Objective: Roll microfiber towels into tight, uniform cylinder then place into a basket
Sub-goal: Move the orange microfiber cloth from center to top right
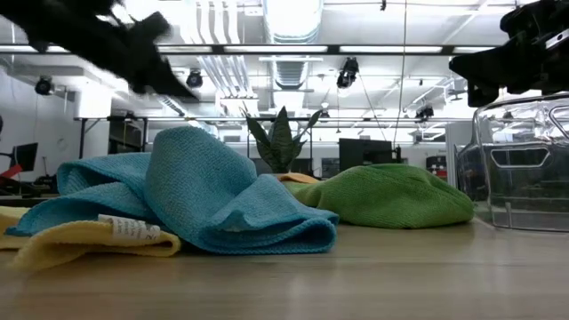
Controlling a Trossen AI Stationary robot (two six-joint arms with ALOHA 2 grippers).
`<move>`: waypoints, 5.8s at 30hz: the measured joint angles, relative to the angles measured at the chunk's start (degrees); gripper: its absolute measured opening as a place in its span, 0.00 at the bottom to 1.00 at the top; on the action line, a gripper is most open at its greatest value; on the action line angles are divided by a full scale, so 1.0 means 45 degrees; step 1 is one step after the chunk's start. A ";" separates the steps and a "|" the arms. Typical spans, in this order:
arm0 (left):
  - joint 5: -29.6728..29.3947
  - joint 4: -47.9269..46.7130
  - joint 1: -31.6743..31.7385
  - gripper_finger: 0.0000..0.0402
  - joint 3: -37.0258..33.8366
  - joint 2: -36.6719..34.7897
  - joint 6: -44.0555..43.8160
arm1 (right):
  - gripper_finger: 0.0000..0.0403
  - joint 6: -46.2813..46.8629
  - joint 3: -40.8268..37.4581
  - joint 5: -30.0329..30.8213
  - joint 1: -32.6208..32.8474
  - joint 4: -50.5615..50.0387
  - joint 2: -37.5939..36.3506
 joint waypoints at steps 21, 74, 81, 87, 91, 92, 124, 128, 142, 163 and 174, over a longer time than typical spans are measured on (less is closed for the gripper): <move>0.0997 0.0516 0.3431 0.00 0.0041 0.2967 -0.3357 | 0.06 0.1151 0.0013 0.0701 -0.0023 0.5422 0.2134; 0.3972 -0.1844 0.5232 0.01 0.1545 0.3114 -0.1911 | 0.37 0.0834 0.4524 0.2968 -0.0028 0.2234 0.9570; 0.3989 -0.2189 0.5228 0.04 0.1122 0.3046 -0.2160 | 0.37 0.0837 0.4484 0.2961 -0.0028 0.2231 0.9584; 0.4312 -0.1727 0.5218 0.22 0.1177 0.5282 -0.2355 | 0.36 0.0834 0.4470 0.2958 -0.0028 0.2240 0.9701; 0.4332 -0.0999 0.5228 0.34 0.1429 0.6720 -0.2347 | 0.36 0.0807 0.4525 0.2958 -0.0028 0.2240 0.9877; 0.4351 -0.0940 0.5232 0.37 0.1528 0.7013 -0.2336 | 0.36 0.0758 0.4544 0.2956 -0.0028 0.2249 0.9918; 0.4345 -0.1088 0.5291 0.00 0.2266 0.7381 -0.1653 | 0.32 0.0672 0.4541 0.2956 -0.0028 0.2239 1.0323; 0.4259 -0.1572 0.5291 0.00 0.2377 0.6554 -0.1620 | 0.32 0.0647 0.4541 0.2954 -0.0028 0.2237 1.0323; 0.4050 -0.3481 0.5291 0.00 0.3769 0.3970 -0.1263 | 0.32 0.0650 0.4541 0.2958 -0.0028 0.2329 1.0478; 0.3015 -0.7506 0.4806 0.00 1.0966 0.3967 0.0289 | 0.43 -0.0055 0.6238 0.3351 -0.0033 0.2229 1.2490; 0.3028 -0.7126 0.2352 0.00 1.3137 0.3977 0.0718 | 0.43 -0.0385 0.6902 0.3351 -0.0033 0.2127 1.3102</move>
